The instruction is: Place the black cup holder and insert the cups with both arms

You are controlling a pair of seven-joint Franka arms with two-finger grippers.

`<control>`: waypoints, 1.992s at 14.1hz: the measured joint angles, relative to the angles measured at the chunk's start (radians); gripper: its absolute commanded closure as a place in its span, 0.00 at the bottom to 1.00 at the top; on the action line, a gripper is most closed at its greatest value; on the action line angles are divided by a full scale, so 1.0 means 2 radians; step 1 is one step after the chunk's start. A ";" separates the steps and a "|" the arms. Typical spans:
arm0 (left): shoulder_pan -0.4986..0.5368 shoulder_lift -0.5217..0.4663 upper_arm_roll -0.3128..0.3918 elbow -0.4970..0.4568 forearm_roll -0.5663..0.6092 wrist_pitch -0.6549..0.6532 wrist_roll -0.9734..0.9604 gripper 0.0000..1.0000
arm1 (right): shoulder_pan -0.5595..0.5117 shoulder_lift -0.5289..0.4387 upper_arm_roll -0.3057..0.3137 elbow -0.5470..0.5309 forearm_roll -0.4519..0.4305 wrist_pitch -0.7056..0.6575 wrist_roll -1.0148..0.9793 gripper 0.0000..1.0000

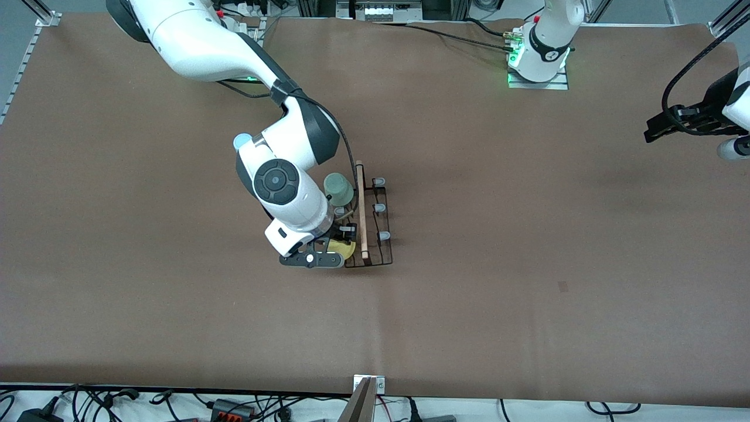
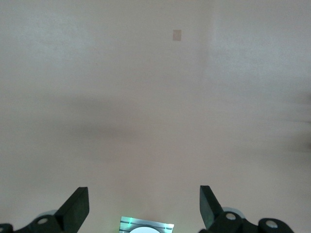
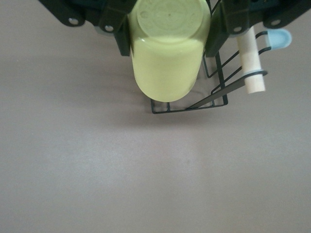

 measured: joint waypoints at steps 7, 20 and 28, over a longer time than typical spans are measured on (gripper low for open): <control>0.000 0.000 0.000 0.000 0.000 0.000 0.000 0.00 | 0.005 0.007 -0.004 0.005 0.000 0.004 0.000 0.00; 0.000 0.000 0.000 0.000 0.000 0.000 0.000 0.00 | -0.187 -0.115 -0.017 0.015 -0.002 -0.174 -0.181 0.00; 0.001 0.000 0.001 0.000 0.000 0.000 0.000 0.00 | -0.246 -0.249 -0.078 -0.084 0.001 -0.207 -0.305 0.00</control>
